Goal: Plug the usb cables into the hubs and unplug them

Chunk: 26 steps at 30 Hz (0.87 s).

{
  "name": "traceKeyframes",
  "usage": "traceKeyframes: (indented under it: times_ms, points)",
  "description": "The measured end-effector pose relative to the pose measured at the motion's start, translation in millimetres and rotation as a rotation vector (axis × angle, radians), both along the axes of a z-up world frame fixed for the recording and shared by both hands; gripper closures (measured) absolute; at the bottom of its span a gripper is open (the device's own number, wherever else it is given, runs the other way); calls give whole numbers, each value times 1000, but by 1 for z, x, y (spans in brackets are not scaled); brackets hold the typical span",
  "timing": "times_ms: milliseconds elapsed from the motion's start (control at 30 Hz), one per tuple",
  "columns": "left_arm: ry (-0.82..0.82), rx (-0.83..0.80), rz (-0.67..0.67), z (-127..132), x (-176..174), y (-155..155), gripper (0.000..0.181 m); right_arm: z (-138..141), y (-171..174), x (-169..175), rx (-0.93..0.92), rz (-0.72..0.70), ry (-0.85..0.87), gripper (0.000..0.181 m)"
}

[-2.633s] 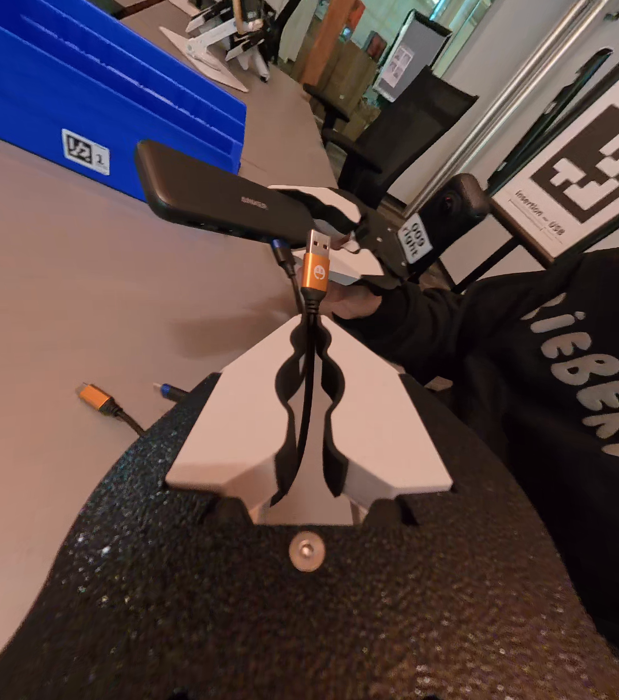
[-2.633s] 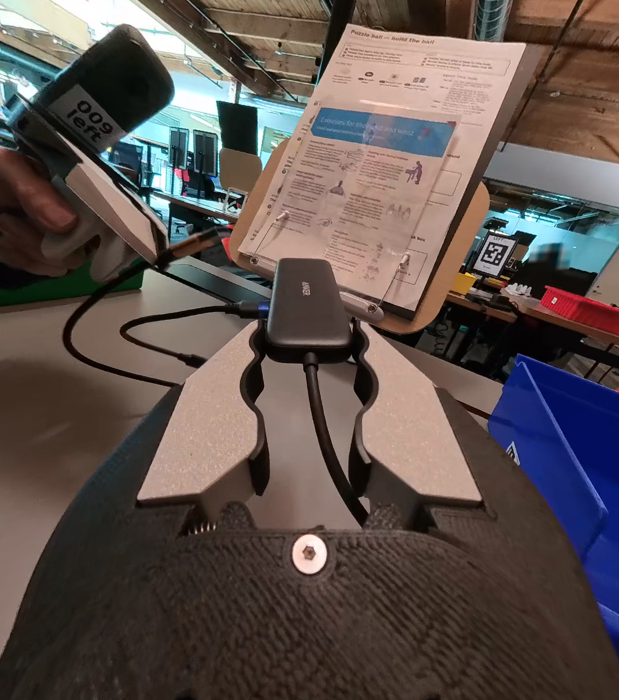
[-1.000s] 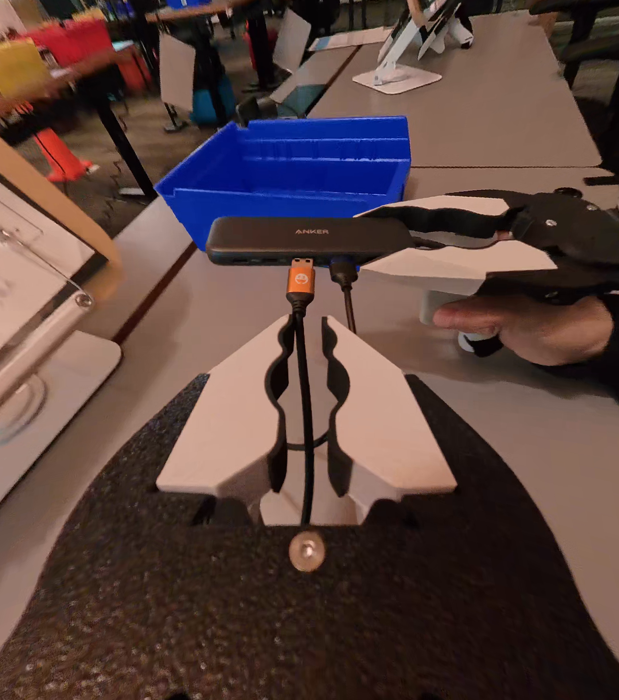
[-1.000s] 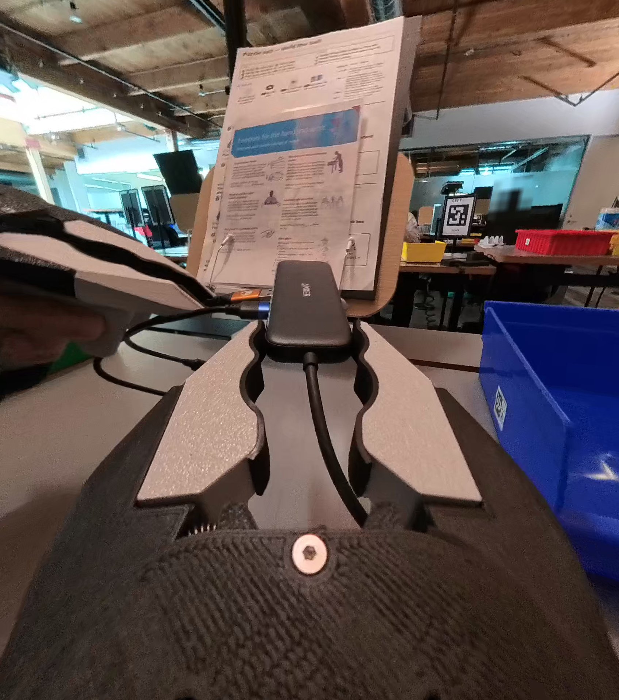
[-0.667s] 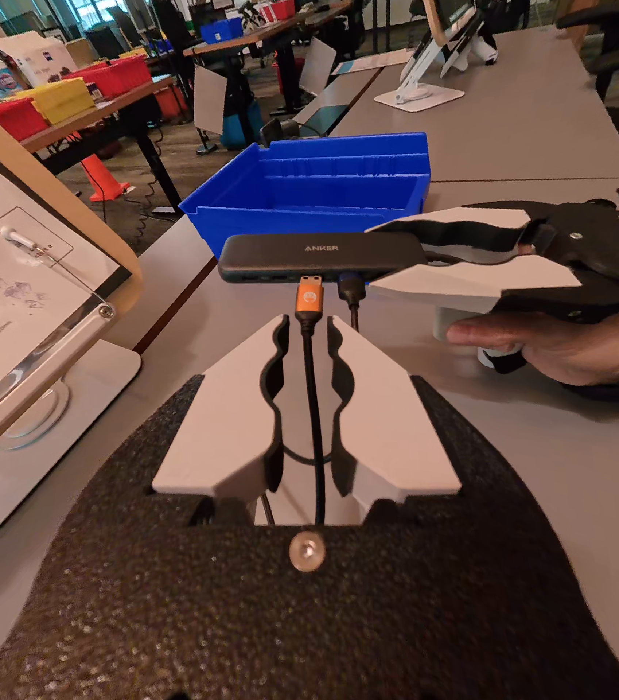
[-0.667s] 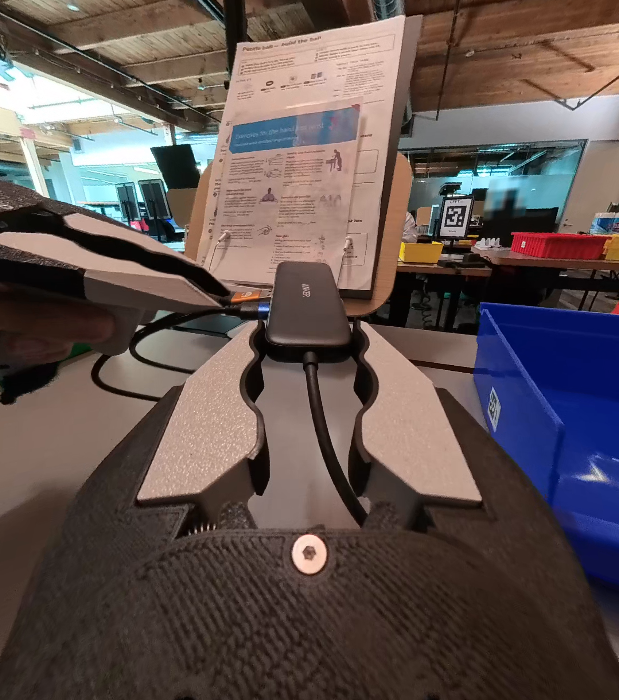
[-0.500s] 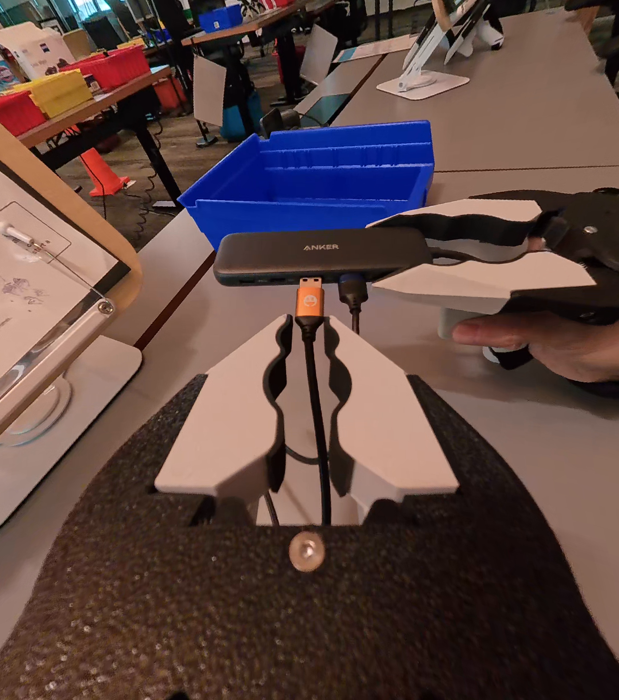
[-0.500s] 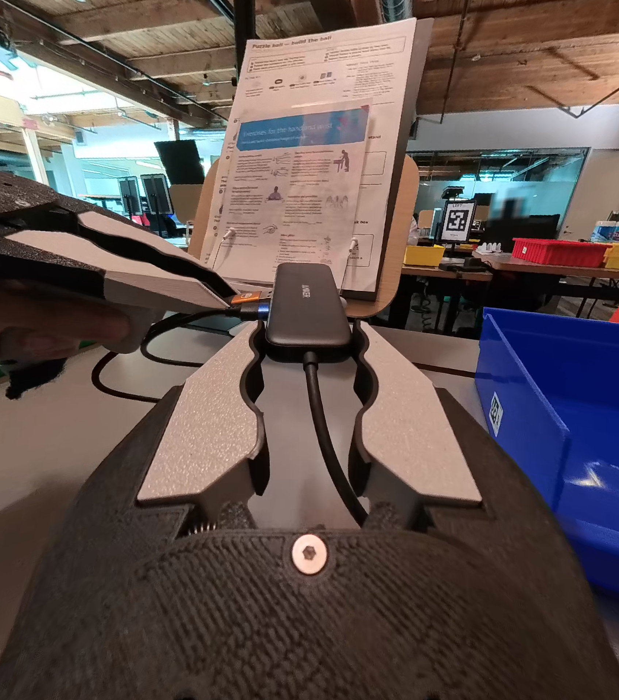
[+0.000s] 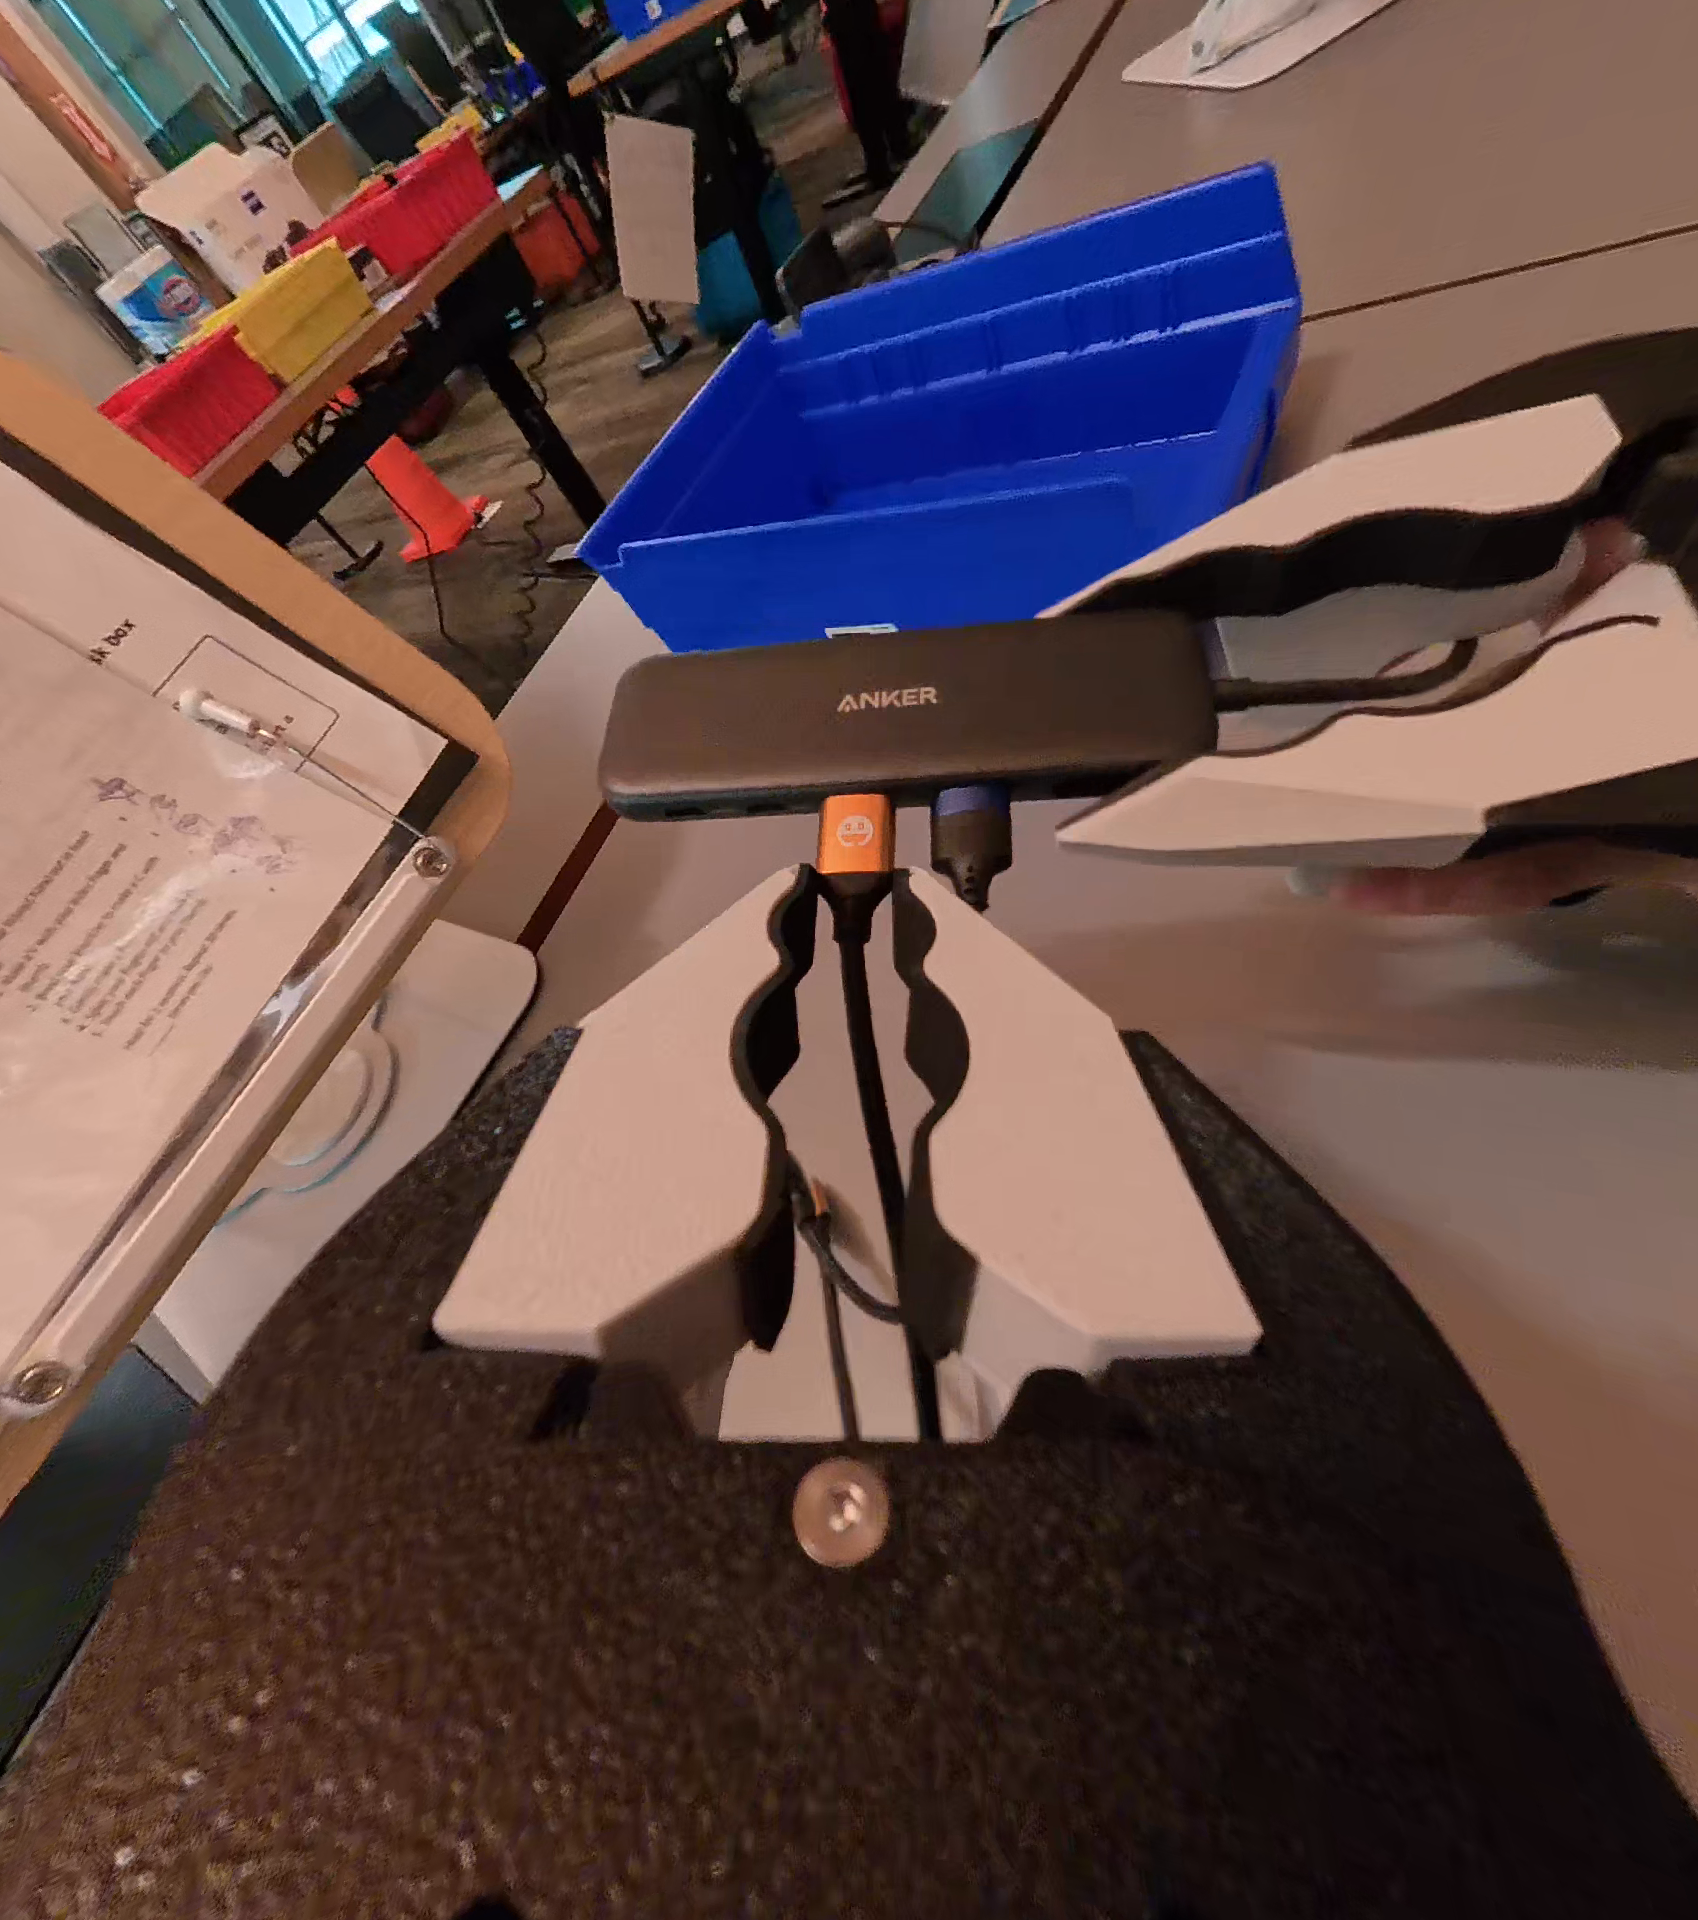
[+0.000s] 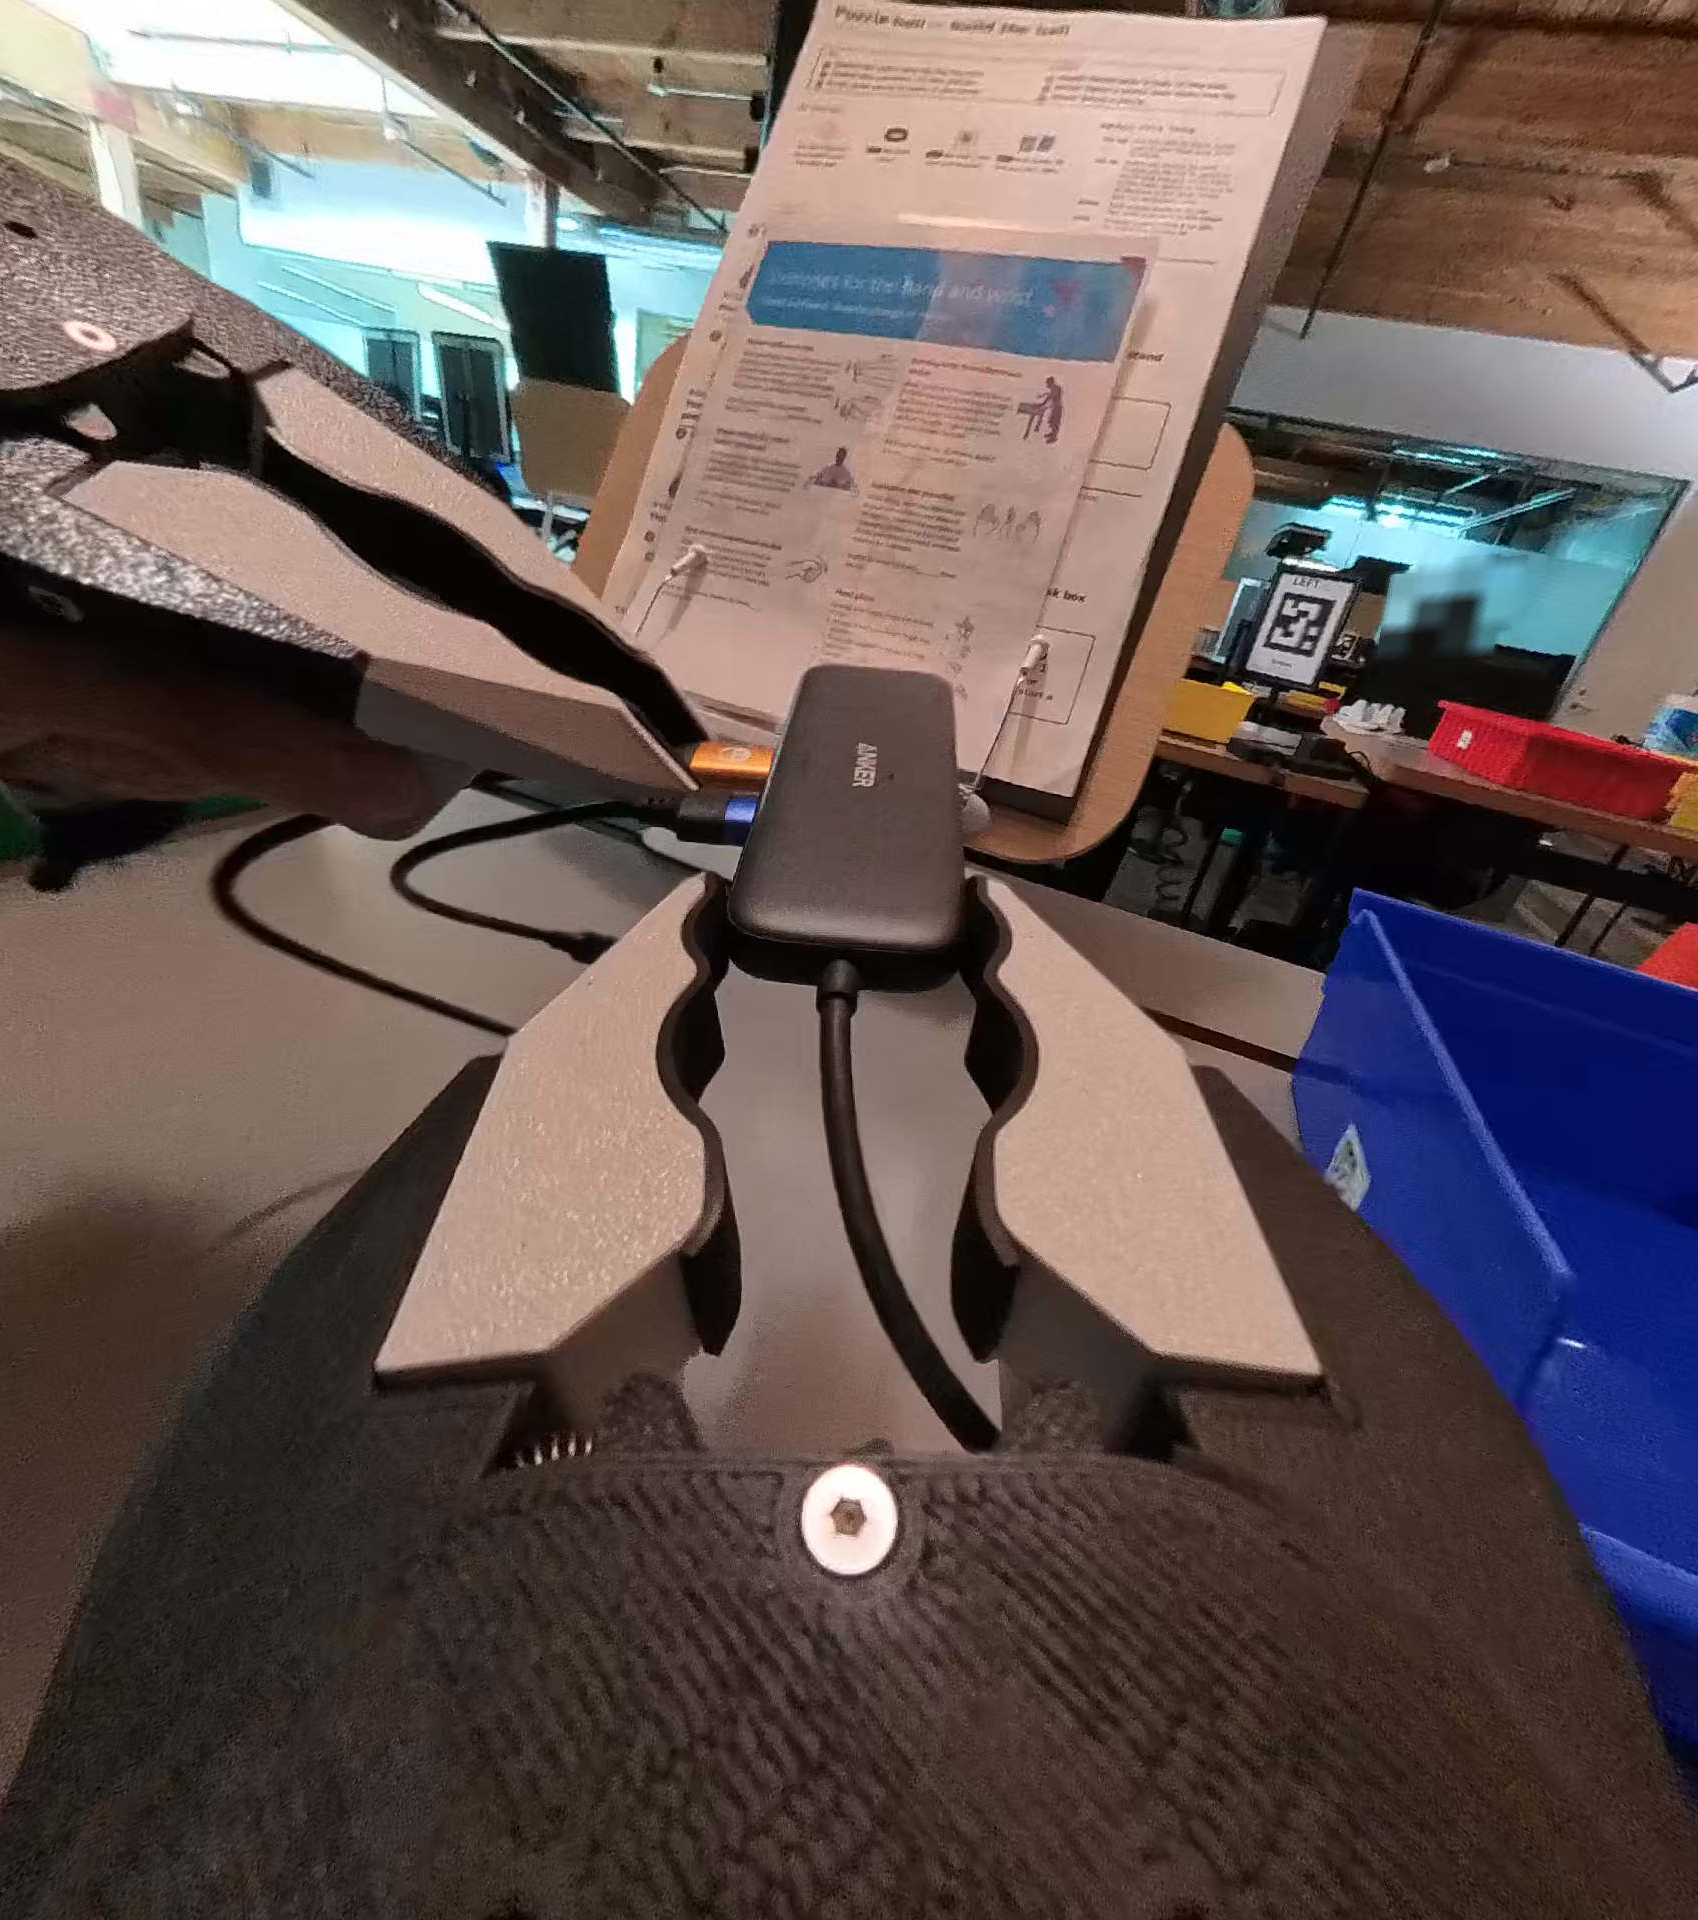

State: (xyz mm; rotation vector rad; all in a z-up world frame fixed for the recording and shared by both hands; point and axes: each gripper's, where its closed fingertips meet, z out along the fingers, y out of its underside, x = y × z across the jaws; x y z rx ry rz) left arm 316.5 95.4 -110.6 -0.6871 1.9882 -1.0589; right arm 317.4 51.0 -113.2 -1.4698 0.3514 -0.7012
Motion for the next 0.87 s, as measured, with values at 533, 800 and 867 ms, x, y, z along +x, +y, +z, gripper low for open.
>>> traceKeyframes:
  times_ms: [533, 800, 867]
  points:
    - [-148, -325, 0, 100, -42, 42, 150, 103, -89, 20, 47, -174, -187, 136]
    - [-33, -349, -7, 84, -42, 52, 150, 231, -176, 70, -54, -409, -335, 137]
    - [-13, -347, -8, 79, -40, 52, 150, 240, -187, 97, -195, -491, -369, 137]
